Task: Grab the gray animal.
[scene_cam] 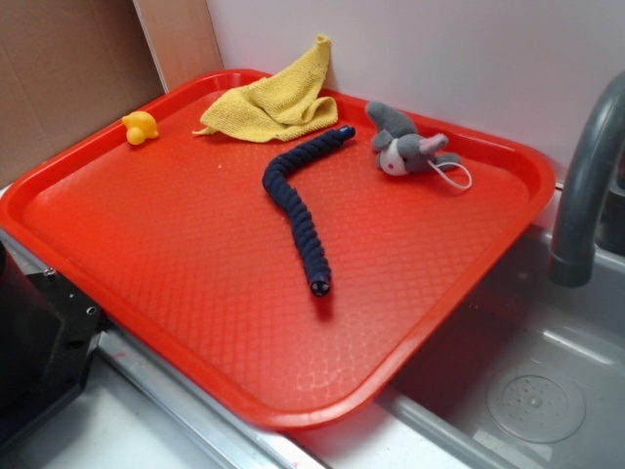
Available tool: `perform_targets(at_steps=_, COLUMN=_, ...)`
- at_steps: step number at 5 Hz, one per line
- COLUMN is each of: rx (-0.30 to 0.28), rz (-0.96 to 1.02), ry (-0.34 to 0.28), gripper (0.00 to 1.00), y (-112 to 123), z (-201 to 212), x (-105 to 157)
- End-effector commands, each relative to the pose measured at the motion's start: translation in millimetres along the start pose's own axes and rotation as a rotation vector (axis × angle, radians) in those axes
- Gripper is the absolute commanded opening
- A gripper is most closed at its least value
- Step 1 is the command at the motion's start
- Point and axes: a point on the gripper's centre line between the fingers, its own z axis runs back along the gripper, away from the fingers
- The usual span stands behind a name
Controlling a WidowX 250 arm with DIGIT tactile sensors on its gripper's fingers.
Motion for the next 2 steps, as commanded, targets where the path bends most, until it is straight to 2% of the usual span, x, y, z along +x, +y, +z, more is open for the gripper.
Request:
perform_targets(at_steps=1, rx=0.000, rz=0.000, ry=0.000, gripper=1.00, y=0, z=0, x=0)
perform_targets(at_steps=2, rx=0.085, rz=0.242, ry=0.001, gripper=1.00, y=2, z=-45, x=45)
